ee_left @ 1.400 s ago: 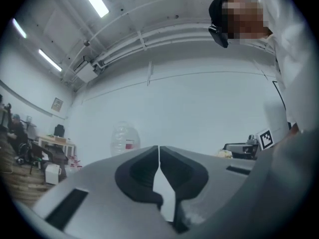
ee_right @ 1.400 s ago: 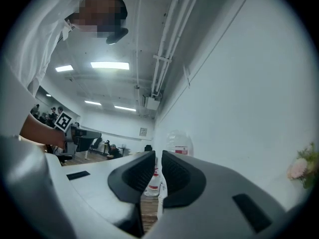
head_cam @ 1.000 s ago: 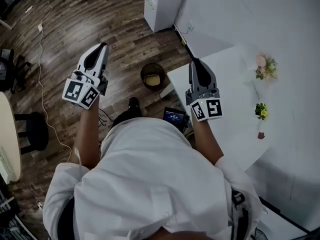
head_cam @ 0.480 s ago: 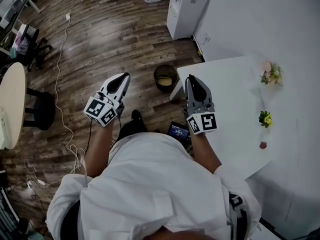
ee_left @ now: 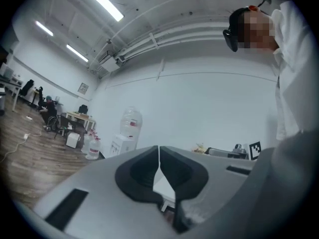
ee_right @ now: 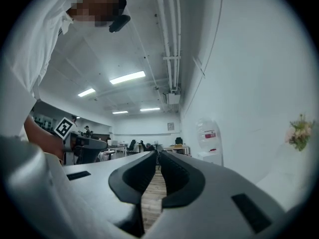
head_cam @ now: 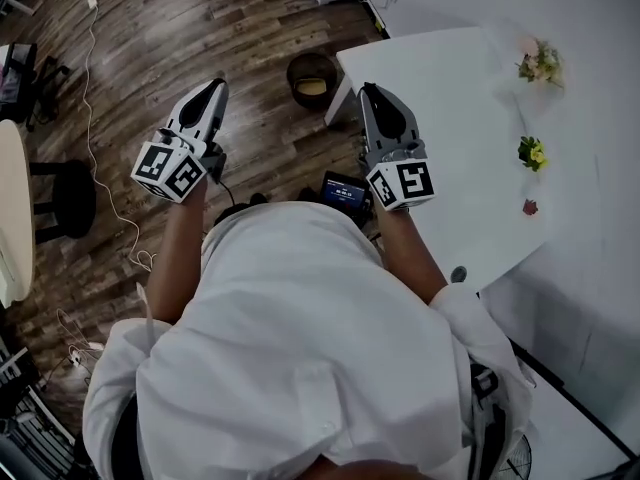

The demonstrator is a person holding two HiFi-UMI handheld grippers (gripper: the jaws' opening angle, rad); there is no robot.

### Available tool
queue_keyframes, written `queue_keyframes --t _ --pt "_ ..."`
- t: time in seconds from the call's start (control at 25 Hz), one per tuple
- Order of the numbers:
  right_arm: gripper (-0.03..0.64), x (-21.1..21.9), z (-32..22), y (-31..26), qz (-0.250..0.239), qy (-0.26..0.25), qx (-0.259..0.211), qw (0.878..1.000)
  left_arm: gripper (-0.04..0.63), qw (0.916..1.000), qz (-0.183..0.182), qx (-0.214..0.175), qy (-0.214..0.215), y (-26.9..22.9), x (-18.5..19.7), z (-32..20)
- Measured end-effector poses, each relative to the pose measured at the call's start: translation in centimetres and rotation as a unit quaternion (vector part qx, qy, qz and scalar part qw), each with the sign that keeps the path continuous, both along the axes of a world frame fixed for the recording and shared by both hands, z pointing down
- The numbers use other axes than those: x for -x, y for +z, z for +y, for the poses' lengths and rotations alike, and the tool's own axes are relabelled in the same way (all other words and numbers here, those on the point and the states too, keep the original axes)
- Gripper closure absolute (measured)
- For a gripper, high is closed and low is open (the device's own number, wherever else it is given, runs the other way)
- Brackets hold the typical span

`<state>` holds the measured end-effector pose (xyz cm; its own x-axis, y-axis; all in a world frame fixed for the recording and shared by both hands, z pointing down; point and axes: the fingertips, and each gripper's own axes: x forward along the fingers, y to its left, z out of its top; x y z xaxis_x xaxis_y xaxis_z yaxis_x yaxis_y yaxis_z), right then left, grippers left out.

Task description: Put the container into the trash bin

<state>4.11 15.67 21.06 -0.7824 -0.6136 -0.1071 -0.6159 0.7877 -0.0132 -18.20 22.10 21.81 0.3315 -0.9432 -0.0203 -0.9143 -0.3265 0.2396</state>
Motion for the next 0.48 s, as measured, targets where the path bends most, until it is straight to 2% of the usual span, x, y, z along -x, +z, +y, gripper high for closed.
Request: queue_keyframes --t 0.08,0.32,0.48 --pt "0.565 -0.2 0.5 0.2 0.006 0.007 0.0 1.0 0.58 1.0 0.002 0.0 0.006 0.0 0.0 0.2" --pt "0.568 1.5 1.3 2.0 0.021 0.008 0.022 0.999 0.58 0.9969 -0.074 0.017 0.02 2.4 0.5 1.5" --pt "0.568 3.0 1.8 2.8 0.023 0.002 0.032 0.999 0.58 0.9961 -0.086 0.019 0.007 3.3 1.6 2.6"
